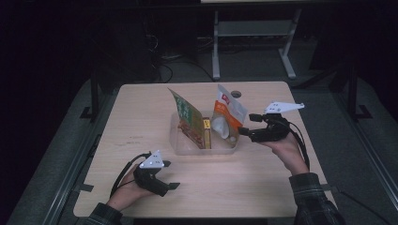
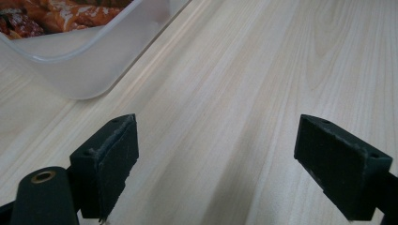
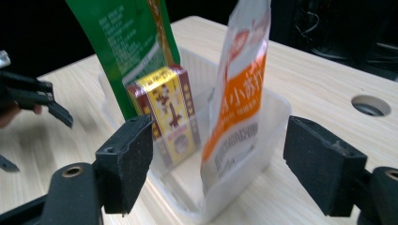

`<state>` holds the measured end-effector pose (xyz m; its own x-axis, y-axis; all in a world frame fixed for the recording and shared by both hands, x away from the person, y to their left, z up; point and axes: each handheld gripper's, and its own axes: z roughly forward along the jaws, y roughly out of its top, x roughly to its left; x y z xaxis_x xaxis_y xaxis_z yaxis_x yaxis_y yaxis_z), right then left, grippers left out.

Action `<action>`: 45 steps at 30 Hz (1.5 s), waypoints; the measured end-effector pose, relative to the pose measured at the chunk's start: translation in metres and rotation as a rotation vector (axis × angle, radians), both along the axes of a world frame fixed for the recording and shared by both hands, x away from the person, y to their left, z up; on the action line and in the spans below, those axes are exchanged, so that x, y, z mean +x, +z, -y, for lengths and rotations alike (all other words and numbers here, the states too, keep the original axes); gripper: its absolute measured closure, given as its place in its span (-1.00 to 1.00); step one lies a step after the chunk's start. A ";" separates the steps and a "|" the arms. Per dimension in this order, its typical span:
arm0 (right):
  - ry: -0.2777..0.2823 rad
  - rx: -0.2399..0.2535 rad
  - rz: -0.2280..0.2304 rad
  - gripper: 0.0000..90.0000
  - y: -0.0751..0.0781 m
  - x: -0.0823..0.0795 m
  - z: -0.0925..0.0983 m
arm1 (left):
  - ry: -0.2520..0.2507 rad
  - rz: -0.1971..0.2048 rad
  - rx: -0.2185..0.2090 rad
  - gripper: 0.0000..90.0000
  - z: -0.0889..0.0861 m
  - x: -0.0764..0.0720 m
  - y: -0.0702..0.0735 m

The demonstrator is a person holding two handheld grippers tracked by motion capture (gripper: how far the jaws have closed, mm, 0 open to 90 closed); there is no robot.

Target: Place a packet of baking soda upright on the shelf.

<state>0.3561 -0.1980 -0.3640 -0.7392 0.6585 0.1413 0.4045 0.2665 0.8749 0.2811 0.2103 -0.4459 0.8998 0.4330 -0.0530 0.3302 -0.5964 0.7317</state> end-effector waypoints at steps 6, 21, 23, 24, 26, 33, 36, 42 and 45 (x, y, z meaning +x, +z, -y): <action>-0.002 0.007 -0.008 -0.50 -0.006 -0.009 0.007 | 0.001 0.001 -0.001 -0.70 -0.002 0.000 0.000; 0.054 -0.085 -0.063 -0.55 -0.041 -0.047 0.016 | -0.007 -0.004 -0.004 -0.70 0.000 -0.001 -0.001; 0.061 -0.104 -0.067 -0.55 -0.045 -0.050 0.016 | -0.011 -0.007 -0.003 -0.70 0.001 -0.001 -0.002; 0.066 -0.114 -0.070 -0.56 -0.047 -0.052 0.016 | -0.014 -0.011 -0.001 -0.70 0.001 -0.001 -0.002; 0.076 -0.130 -0.078 -0.56 -0.052 -0.055 0.015 | -0.026 -0.018 0.004 -0.69 0.001 -0.002 -0.003; 0.185 -0.237 -0.123 -0.59 -0.071 -0.063 0.004 | -0.086 -0.042 0.033 -0.68 0.005 -0.003 -0.008; 0.215 -0.287 -0.121 -0.61 -0.076 -0.065 -0.001 | -0.097 -0.025 0.060 -0.68 0.008 -0.005 -0.011; 0.248 -0.308 -0.123 -0.63 -0.080 -0.066 -0.007 | -0.084 -0.028 0.059 -0.68 0.006 -0.004 -0.011; 0.243 -0.303 -0.122 -0.64 -0.079 -0.067 -0.007 | -0.081 -0.027 0.051 -0.68 0.005 -0.004 -0.011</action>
